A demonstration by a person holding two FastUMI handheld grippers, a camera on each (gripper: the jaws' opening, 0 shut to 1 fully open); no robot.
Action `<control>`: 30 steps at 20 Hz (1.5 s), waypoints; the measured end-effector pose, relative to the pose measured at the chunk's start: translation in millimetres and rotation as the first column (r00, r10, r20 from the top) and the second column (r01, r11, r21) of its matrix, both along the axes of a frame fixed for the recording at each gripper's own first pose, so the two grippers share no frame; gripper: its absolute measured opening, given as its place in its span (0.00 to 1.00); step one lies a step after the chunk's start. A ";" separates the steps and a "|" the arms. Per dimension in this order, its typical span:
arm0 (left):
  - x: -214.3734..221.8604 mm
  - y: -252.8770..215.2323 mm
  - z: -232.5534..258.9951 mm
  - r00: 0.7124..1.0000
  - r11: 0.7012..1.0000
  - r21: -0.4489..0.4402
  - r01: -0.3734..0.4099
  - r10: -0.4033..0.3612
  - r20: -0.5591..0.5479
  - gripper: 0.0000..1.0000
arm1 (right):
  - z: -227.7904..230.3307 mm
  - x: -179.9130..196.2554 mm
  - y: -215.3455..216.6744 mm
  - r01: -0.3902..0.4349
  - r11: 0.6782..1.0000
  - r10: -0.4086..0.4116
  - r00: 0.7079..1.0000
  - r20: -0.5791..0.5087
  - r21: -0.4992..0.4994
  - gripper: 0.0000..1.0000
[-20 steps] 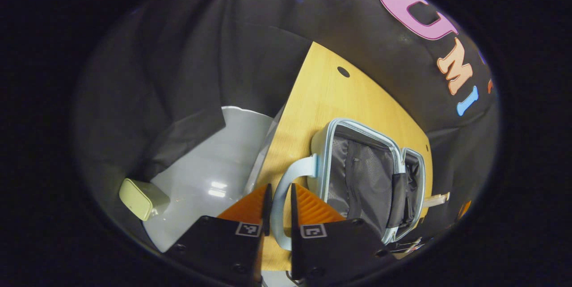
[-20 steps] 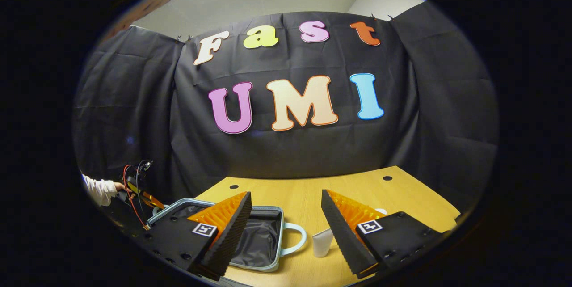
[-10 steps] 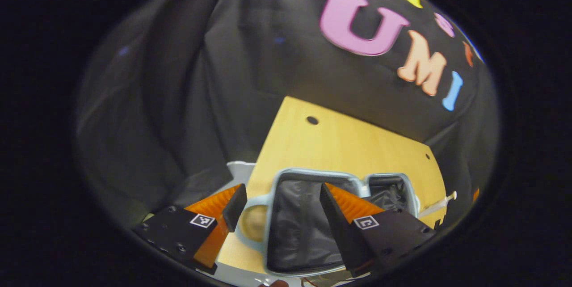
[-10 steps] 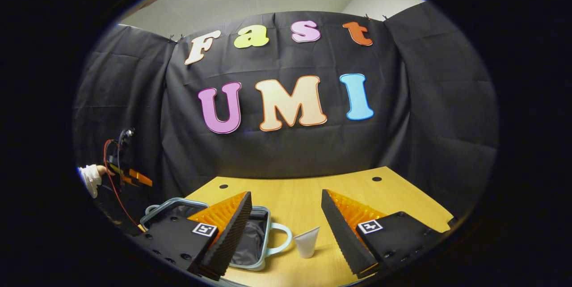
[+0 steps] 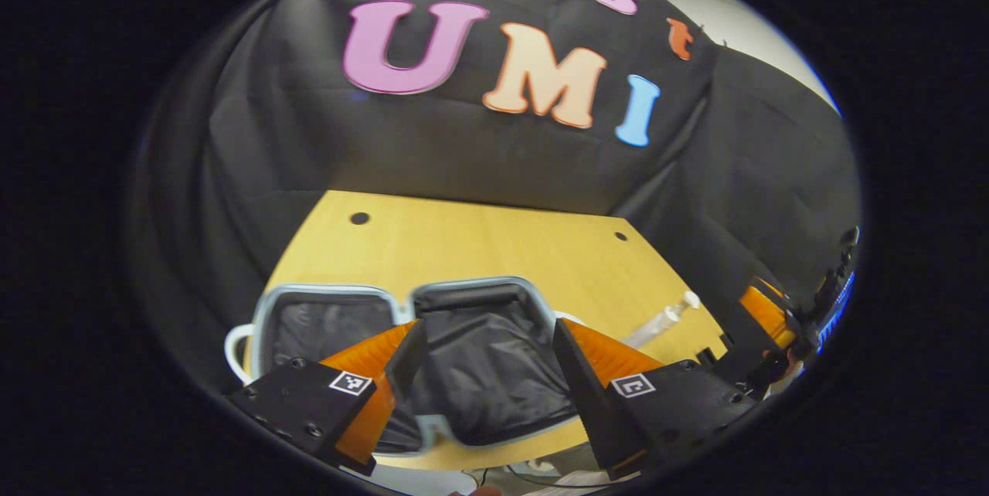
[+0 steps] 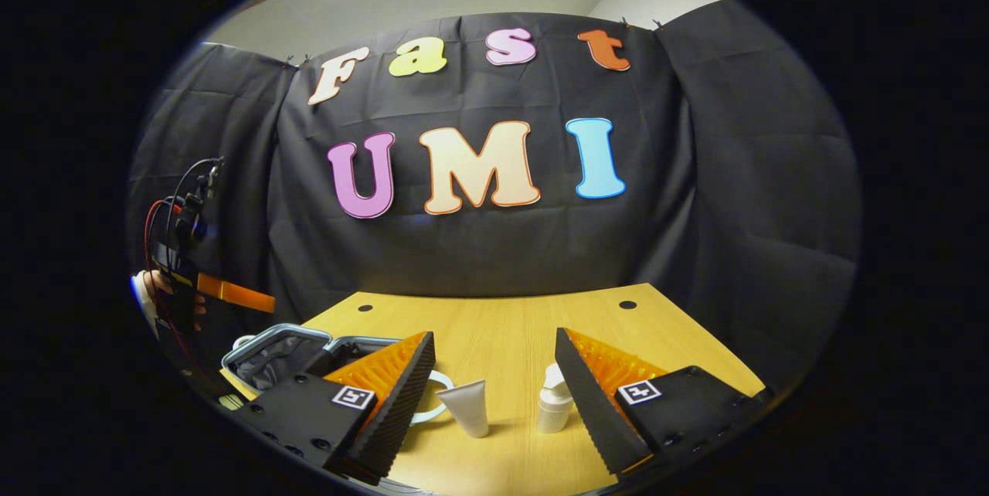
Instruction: First open the suitcase, pack the skin care products into it, and then close the suitcase.
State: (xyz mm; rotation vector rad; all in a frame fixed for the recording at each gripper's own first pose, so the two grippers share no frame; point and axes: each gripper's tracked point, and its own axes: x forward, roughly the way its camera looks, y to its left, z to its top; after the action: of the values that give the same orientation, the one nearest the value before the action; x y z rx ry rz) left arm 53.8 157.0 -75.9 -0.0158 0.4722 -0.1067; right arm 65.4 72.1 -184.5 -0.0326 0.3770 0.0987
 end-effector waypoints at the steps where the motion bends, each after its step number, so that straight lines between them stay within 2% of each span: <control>1: 1.2 -30.2 -10.1 1.000 0.999 -0.022 0.030 -0.030 0.006 0.94 | -11.6 1.3 -4.3 -0.030 1.000 0.030 0.999 -0.027 0.007 0.98; 4: 3.8 -116.0 -40.8 0.993 0.992 -0.059 0.112 -0.110 0.047 0.96 | -41.2 1.7 -26.1 -0.097 0.994 0.101 0.990 -0.094 0.043 0.98; 8: 17.2 -176.5 -90.0 0.989 0.990 -0.018 0.142 -0.140 0.053 0.95 | -77.2 3.2 -56.7 -0.142 0.986 0.153 0.977 -0.150 0.084 0.98; 11: 34.8 -193.3 -125.5 0.994 0.995 0.002 0.101 -0.101 0.046 0.96 | -103.9 5.5 -77.2 -0.166 0.982 0.181 0.968 -0.176 0.094 0.98; 13: 46.6 -200.6 -144.4 0.996 0.997 -0.020 0.075 -0.074 0.050 0.96 | -124.4 6.1 -87.0 -0.185 0.978 0.200 0.960 -0.196 0.093 0.98; 15: 59.2 -199.3 -173.2 0.999 0.998 -0.039 0.040 -0.039 0.022 0.96 | -144.1 7.3 -93.6 -0.202 0.974 0.219 0.951 -0.218 0.098 0.98; 17: 70.1 -195.8 -192.5 1.000 1.000 -0.022 -0.003 0.003 0.005 0.96 | -159.1 11.1 -96.6 -0.214 0.971 0.234 0.946 -0.224 0.111 0.98; 19: 76.4 -197.1 -205.6 1.000 0.999 -0.025 -0.023 0.023 -0.005 0.95 | -172.6 16.3 -97.0 -0.222 0.967 0.246 0.941 -0.231 0.122 0.95; 22: 88.9 -196.8 -222.1 0.998 0.997 -0.046 -0.055 0.055 -0.008 0.94 | -192.4 21.5 -95.8 -0.246 0.961 0.270 0.932 -0.242 0.123 0.98; 23: 91.5 -193.6 -225.4 0.997 0.996 -0.045 -0.072 0.072 -0.005 0.94 | -198.3 23.7 -96.4 -0.250 0.961 0.273 0.930 -0.246 0.121 0.95; 24: 93.4 -191.2 -227.7 0.996 0.995 -0.049 -0.088 0.088 -0.003 0.90 | -203.3 25.1 -97.2 -0.254 0.959 0.278 0.928 -0.249 0.125 0.98; 26: 97.9 -189.5 -231.8 0.994 0.993 -0.055 -0.106 0.106 0.000 0.75 | -211.5 27.6 -95.4 -0.260 0.957 0.284 0.924 -0.254 0.127 0.96; 27: 99.0 -188.1 -233.0 0.993 0.992 -0.056 -0.114 0.114 0.005 0.77 | -215.8 29.1 -93.9 -0.264 0.956 0.289 0.922 -0.258 0.128 0.96; 29: 102.0 -186.0 -230.9 0.992 0.991 -0.058 -0.121 0.122 0.016 0.57 | -223.0 30.0 -89.3 -0.275 0.952 0.301 0.916 -0.265 0.133 0.96; 30: 101.2 -183.4 -225.8 0.992 0.991 -0.059 -0.124 0.126 0.033 0.51 | -225.9 30.0 -87.3 -0.283 0.950 0.309 0.913 -0.265 0.132 0.98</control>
State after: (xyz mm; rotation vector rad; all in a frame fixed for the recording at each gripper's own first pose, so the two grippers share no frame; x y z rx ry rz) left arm 155.0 -26.3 -301.8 -0.0991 0.4307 0.0025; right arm 95.4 -15.2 -410.4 0.0156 0.6532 0.4250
